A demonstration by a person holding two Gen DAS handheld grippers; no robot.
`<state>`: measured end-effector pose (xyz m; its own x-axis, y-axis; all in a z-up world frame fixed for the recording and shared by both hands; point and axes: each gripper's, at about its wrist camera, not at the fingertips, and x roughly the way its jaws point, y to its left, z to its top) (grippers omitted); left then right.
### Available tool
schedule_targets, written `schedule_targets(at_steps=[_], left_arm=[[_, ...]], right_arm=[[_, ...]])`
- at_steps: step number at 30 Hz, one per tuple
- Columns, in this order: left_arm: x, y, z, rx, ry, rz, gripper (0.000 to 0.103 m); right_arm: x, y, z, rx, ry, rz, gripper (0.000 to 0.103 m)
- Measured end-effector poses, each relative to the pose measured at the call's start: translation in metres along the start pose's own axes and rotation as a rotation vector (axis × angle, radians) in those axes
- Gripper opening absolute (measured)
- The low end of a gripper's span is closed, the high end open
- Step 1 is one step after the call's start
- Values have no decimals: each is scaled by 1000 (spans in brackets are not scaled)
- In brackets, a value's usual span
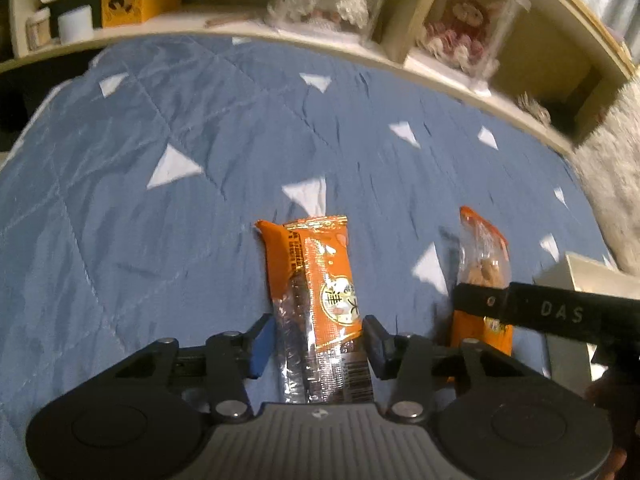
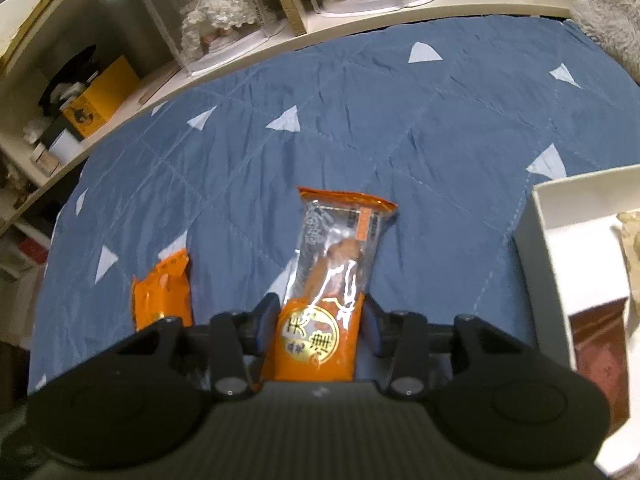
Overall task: Organize snacks
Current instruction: 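Close the left tool on the long orange bar while the right tool grasps the orange packet, then carry both orange packets over the white box with both tools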
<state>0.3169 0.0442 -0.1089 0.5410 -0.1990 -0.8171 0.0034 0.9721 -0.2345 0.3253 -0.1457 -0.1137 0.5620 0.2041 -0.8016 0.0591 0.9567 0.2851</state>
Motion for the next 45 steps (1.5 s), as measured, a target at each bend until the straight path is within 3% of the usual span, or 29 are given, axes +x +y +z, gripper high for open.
schedule_targets(at_steps=[6, 13, 20, 24, 35, 45], left_arm=[[-10, -1, -11, 52, 69, 9, 49], [-8, -6, -23, -52, 58, 52, 50], [-7, -10, -29, -56, 35, 75, 47], [-15, -12, -29, -53, 17, 49, 42], [-69, -33, -31, 13, -97, 12, 42], [-104, -62, -37, 59, -172, -48, 42]], right_arm=[[-18, 0, -14, -64, 16, 25, 47], [-36, 6, -35, -150, 46, 25, 47], [-31, 6, -46, -180, 73, -38, 48], [-31, 4, -49, -185, 73, 5, 47], [-80, -2, -46, -248, -53, -18, 45], [-135, -41, -50, -241, -121, -37, 45]])
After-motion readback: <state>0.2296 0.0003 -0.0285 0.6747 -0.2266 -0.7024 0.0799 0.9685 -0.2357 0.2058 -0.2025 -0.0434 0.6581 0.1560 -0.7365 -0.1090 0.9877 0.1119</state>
